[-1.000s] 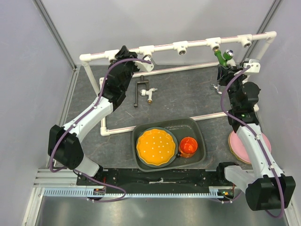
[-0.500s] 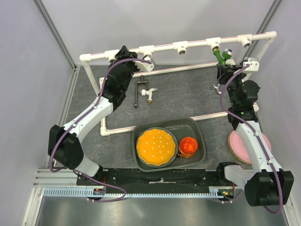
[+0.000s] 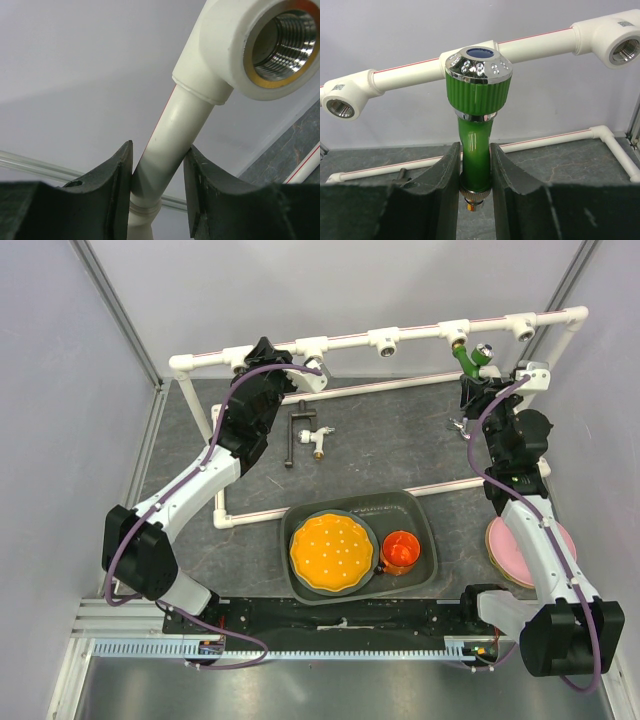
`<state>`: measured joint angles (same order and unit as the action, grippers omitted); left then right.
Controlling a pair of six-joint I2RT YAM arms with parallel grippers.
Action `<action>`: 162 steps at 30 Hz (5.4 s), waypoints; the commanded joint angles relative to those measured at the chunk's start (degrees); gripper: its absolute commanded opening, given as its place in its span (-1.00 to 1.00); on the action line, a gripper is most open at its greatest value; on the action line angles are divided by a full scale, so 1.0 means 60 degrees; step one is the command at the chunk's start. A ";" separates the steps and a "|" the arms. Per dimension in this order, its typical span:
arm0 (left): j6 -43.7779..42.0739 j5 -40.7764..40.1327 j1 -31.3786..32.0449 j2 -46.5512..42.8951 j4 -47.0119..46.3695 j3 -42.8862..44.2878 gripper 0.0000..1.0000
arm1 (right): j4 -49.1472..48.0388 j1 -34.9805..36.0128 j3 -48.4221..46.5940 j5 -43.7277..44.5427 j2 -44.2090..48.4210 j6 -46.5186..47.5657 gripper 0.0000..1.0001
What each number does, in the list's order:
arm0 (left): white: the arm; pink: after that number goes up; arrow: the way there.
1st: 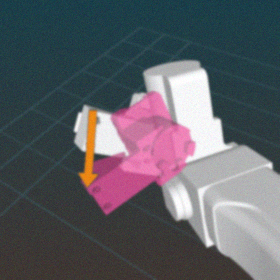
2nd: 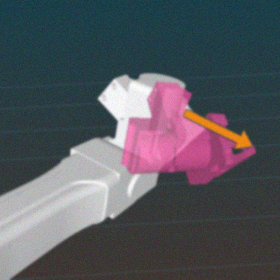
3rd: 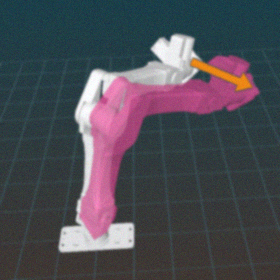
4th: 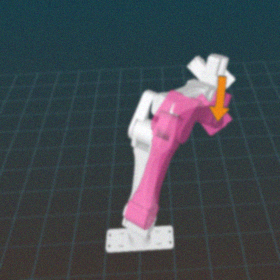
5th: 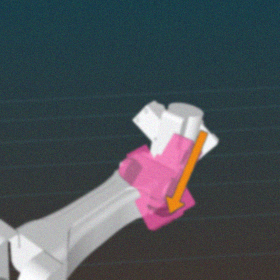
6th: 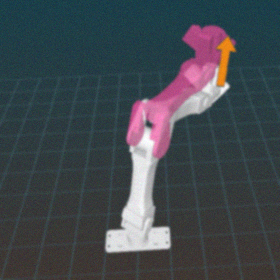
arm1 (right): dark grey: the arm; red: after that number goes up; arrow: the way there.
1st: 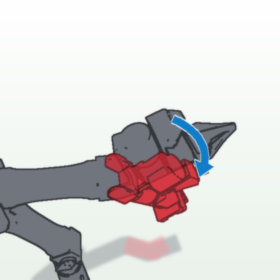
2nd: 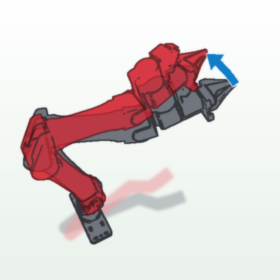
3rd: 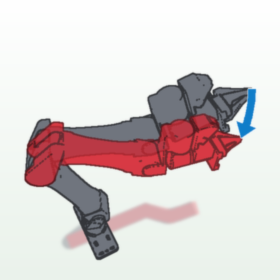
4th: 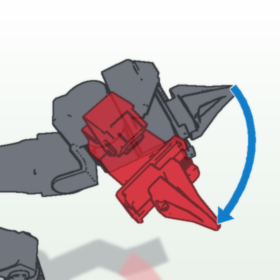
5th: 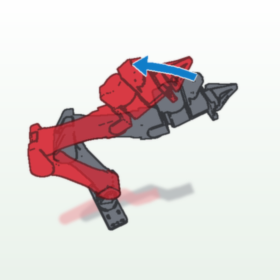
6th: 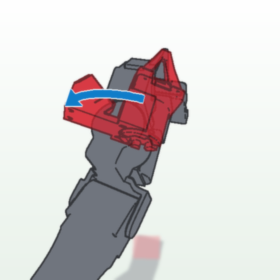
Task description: Install the water faucets
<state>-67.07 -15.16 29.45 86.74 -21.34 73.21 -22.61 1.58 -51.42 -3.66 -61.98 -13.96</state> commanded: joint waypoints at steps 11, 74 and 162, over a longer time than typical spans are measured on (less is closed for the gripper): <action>0.1232 -0.0608 0.0086 -0.0174 0.0379 0.0059 -0.96 | -0.0538 -0.0073 -0.0512 0.0112 0.0295 -0.0047 -1.00; 0.1290 -0.0565 0.0203 -0.0145 0.0730 0.0176 -0.97 | -0.0304 -0.0059 -0.0951 -0.0855 0.0163 -0.0120 -1.00; 0.1334 -0.0359 0.0394 -0.0453 0.0920 0.0132 -0.97 | -0.0862 -0.1319 -0.0278 -0.1382 -0.0848 -1.1503 0.71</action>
<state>-66.63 -16.64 30.35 86.08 -18.39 74.00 -28.01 -5.91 -51.03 -12.58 -68.18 -85.62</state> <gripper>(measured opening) 0.460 0.780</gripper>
